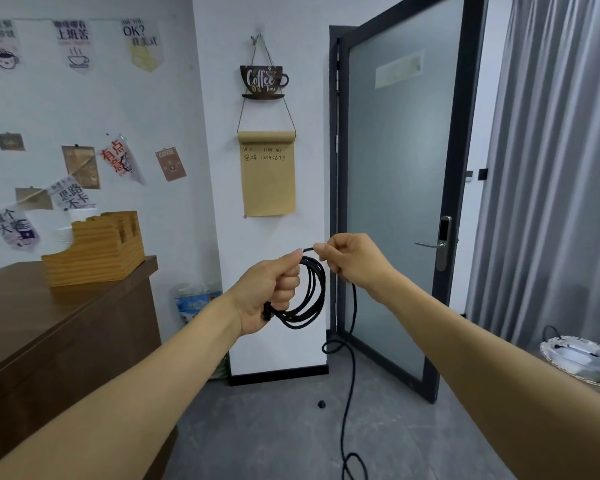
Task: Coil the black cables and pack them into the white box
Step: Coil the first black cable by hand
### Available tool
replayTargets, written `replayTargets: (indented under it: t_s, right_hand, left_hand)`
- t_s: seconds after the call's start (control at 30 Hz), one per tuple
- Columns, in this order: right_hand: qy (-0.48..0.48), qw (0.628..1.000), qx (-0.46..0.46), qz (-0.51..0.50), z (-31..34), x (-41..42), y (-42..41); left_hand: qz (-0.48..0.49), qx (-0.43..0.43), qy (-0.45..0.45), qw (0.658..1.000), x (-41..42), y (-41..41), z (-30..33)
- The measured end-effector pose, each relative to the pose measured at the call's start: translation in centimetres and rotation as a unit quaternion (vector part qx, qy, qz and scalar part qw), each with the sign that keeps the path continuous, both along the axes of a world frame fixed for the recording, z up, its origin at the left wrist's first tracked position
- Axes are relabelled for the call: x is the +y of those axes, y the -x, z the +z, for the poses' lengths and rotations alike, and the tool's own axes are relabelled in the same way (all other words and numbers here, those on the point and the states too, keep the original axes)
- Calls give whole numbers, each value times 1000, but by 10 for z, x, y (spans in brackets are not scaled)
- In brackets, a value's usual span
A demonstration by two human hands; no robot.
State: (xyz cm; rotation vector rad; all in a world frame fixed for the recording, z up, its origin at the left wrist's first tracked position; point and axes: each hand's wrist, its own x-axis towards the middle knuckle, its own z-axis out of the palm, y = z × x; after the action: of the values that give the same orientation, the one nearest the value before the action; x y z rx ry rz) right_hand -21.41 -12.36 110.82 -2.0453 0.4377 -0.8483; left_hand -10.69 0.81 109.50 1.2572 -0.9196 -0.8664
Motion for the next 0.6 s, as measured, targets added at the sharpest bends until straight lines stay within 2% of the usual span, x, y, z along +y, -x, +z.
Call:
replayTargets:
  t_s: [0.17, 0.33, 0.5, 0.6]
  right_hand:
    - [-59, 998, 8, -2, -16, -8, 7]
    - [-56, 997, 33, -51, -35, -26, 20]
    - [-45, 995, 69, -62, -38, -28, 18]
    - [-27, 992, 116, -29, -38, -25, 20]
  left_hand:
    - [129, 41, 43, 990, 4, -16, -3]
    - [240, 106, 75, 962, 12, -51, -5]
    - [304, 153, 87, 936, 12, -65, -7]
    - [318, 171, 92, 928, 13, -71, -4]
